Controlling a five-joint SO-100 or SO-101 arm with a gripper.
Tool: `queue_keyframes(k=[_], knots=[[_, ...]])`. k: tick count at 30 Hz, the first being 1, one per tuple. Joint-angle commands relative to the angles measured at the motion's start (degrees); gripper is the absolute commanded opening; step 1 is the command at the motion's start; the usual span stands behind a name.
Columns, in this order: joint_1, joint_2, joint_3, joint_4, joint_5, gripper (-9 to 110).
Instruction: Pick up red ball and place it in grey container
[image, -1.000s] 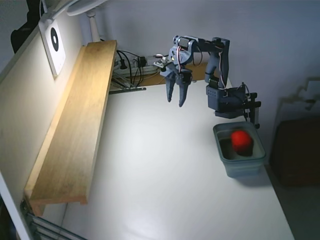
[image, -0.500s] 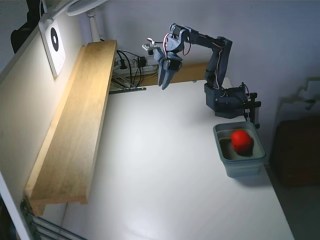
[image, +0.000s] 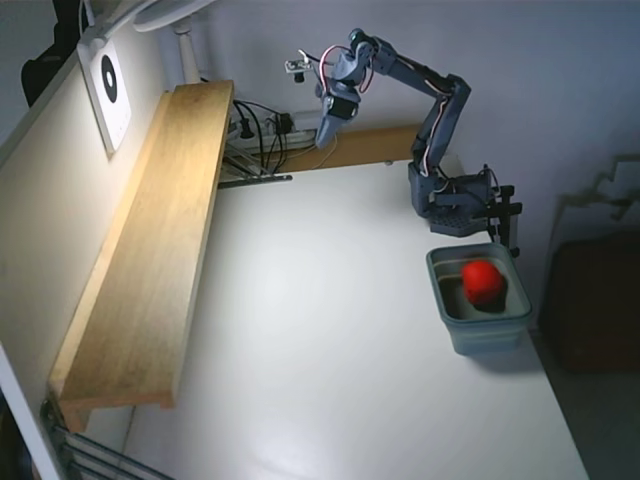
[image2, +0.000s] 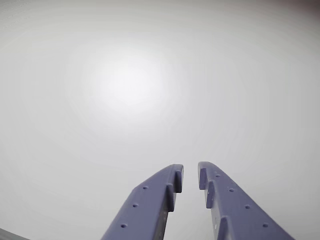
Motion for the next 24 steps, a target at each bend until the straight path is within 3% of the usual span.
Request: queue_keyframes(k=[1,24], knots=[[3.4,2.9,0.3,1.3,0.2,0],[8.6,4.9,0.8,2.5,0.2,-3]])
